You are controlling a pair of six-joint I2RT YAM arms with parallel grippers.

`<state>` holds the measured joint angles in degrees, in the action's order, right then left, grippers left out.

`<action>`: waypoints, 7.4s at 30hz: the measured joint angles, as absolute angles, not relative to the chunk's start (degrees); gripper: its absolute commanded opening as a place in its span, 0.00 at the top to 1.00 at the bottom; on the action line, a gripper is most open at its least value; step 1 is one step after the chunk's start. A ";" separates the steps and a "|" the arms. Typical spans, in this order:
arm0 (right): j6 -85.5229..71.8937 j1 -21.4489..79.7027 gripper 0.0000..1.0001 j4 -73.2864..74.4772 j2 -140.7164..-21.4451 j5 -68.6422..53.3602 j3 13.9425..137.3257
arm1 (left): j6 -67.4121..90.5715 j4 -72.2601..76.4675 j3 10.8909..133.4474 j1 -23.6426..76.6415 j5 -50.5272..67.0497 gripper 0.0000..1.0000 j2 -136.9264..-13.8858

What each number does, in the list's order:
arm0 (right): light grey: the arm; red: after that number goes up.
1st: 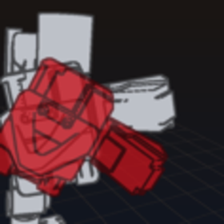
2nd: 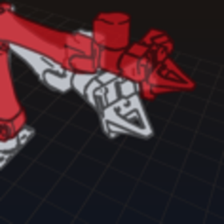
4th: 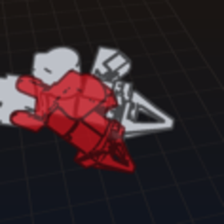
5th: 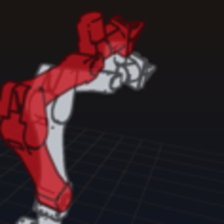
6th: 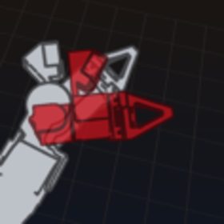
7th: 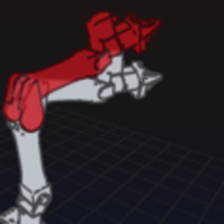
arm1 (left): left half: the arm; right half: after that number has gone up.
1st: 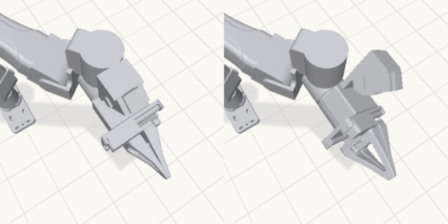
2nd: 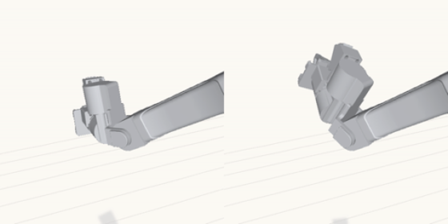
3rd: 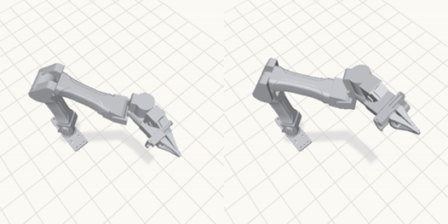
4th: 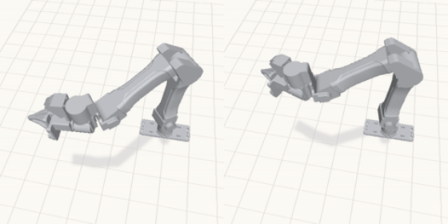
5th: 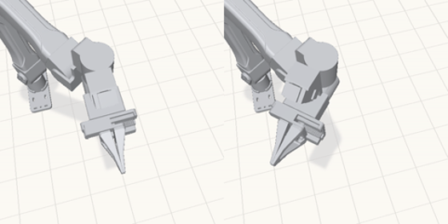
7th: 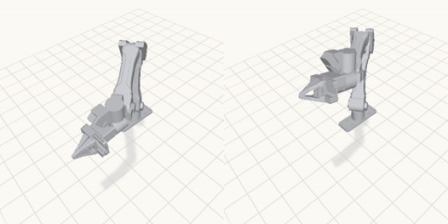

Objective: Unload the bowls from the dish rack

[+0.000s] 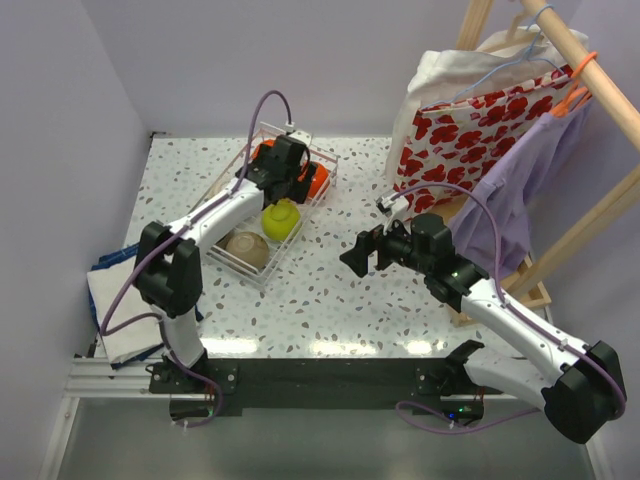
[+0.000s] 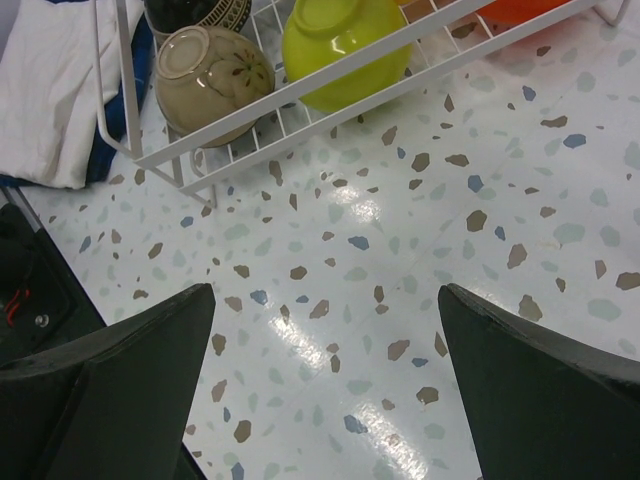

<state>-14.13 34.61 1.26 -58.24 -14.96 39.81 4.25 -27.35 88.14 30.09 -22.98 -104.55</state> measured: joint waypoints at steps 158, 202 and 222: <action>-14.11 34.83 0.01 6.68 -58.85 -19.27 40.51 | -30.61 -3.70 64.14 21.87 -27.64 0.00 -100.86; -15.62 34.83 0.01 6.42 -56.58 -18.96 39.68 | 21.10 -19.55 65.47 13.10 2.42 0.01 -82.96; -16.78 34.83 0.01 5.37 -54.50 -18.50 36.03 | 28.10 -16.01 64.53 9.10 19.53 0.00 -95.02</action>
